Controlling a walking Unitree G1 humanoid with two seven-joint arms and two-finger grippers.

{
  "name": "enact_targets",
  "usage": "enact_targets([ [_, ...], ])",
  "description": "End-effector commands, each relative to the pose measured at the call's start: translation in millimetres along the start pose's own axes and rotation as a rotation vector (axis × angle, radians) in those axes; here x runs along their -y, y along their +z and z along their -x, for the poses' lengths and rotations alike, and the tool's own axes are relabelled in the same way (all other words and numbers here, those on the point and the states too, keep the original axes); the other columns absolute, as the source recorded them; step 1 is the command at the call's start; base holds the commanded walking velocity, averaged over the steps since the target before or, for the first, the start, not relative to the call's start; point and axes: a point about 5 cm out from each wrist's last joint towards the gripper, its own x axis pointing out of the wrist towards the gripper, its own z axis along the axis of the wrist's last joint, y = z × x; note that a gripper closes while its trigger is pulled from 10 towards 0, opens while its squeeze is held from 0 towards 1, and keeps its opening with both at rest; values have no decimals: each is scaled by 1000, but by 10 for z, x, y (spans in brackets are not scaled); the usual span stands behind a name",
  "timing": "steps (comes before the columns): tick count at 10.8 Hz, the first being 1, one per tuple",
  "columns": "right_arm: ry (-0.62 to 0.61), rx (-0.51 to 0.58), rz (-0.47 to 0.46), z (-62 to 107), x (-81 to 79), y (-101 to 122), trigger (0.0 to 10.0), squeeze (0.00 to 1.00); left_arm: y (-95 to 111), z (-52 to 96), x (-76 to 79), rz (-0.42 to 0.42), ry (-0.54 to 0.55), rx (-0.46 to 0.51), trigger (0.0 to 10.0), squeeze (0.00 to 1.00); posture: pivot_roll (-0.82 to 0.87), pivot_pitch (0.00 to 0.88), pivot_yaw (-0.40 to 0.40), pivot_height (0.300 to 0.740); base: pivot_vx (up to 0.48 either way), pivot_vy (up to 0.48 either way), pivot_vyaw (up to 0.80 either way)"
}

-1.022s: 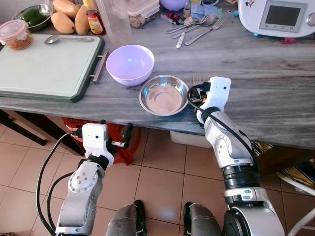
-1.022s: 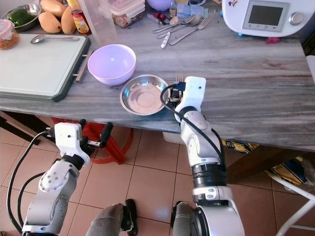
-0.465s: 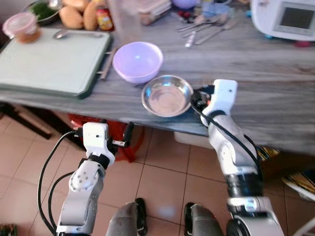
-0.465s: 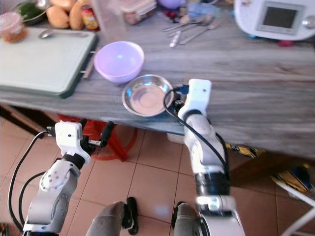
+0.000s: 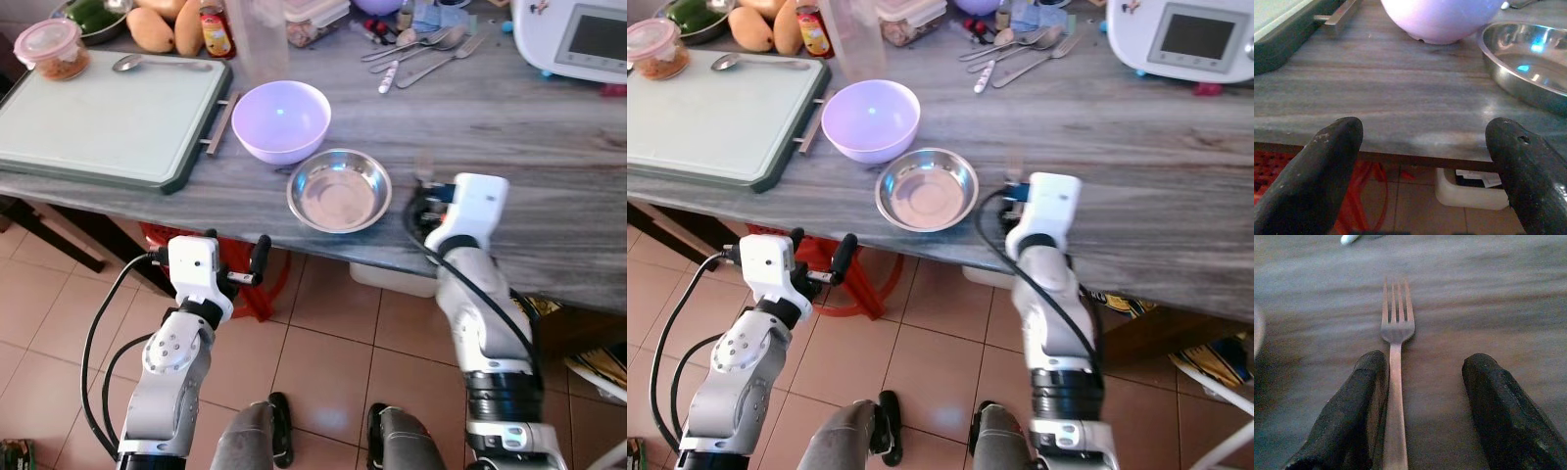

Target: Setting the table

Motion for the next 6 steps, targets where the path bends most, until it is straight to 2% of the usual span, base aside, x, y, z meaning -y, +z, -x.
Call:
enact_targets([
  [1,-4,60,3,26,8,69,10000,0,-53,23,-13,2,4,-18,10000,0,-19,213,82,740,0,0,0],
  [4,-20,115,13,4,12,122,10000,0,-32,-13,-20,1,9,-3,10000,0,-15,203,79,740,0,0,0],
  [6,-28,207,37,14,43,229,10000,0,-15,-41,-27,0,14,9,10000,0,-16,193,77,740,0,0,0],
])
